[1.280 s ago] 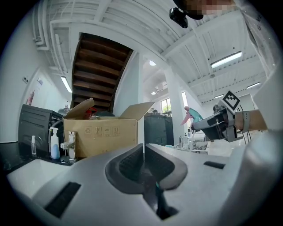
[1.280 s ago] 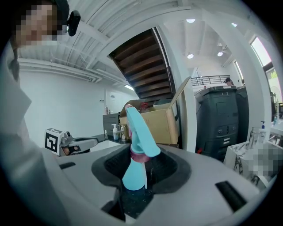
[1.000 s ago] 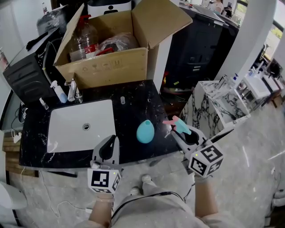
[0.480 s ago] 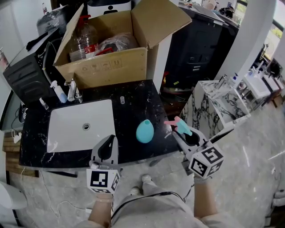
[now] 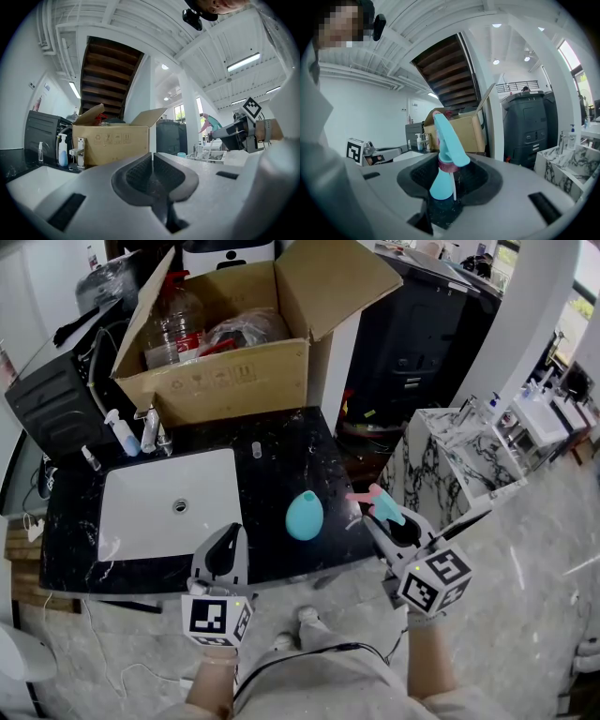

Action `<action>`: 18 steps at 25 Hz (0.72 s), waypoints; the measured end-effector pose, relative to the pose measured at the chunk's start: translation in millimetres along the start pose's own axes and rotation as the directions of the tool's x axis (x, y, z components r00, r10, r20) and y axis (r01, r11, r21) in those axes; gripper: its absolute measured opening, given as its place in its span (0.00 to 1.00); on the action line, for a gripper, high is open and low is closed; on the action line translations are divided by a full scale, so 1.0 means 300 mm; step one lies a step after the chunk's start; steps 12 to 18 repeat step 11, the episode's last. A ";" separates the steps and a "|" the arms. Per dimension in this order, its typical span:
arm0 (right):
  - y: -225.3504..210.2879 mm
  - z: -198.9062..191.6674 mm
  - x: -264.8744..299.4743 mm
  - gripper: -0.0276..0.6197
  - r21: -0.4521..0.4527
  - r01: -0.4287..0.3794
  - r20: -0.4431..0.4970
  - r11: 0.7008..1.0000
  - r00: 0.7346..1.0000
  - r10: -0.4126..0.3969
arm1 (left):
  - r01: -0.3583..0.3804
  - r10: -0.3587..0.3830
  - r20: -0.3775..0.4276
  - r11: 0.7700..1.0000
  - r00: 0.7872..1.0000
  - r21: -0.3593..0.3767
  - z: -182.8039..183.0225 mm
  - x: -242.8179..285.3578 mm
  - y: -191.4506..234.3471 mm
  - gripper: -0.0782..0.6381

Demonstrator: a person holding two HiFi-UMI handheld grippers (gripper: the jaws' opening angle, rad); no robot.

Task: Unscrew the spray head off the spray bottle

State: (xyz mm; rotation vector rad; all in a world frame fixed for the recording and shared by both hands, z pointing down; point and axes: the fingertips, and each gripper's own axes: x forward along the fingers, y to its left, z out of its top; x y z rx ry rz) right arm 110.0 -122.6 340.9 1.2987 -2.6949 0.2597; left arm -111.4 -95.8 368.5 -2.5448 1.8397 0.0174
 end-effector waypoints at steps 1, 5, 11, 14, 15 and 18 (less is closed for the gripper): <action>0.000 -0.001 0.000 0.27 0.000 0.000 -0.001 1.000 1.000 0.000 | 0.000 0.000 -0.001 1.000 1.000 -0.001 -0.001 0.001 -0.001 0.13; 0.000 -0.002 0.003 0.27 0.002 -0.002 -0.002 1.000 1.000 0.002 | 0.004 -0.004 -0.001 1.000 1.000 -0.004 0.002 0.007 -0.002 0.13; -0.002 -0.002 0.010 0.27 -0.002 -0.001 0.002 1.000 1.000 0.001 | 0.001 -0.001 0.000 1.000 1.000 -0.006 -0.008 0.014 0.007 0.13; -0.002 -0.002 0.010 0.27 -0.002 -0.001 0.002 1.000 1.000 0.001 | 0.001 -0.001 0.000 1.000 1.000 -0.006 -0.008 0.014 0.007 0.13; -0.002 -0.002 0.010 0.27 -0.002 -0.001 0.002 1.000 1.000 0.001 | 0.001 -0.001 0.000 1.000 1.000 -0.006 -0.008 0.014 0.007 0.13; -0.002 -0.002 0.010 0.27 -0.002 -0.001 0.002 1.000 1.000 0.001 | 0.001 -0.001 0.000 1.000 1.000 -0.006 -0.008 0.014 0.007 0.13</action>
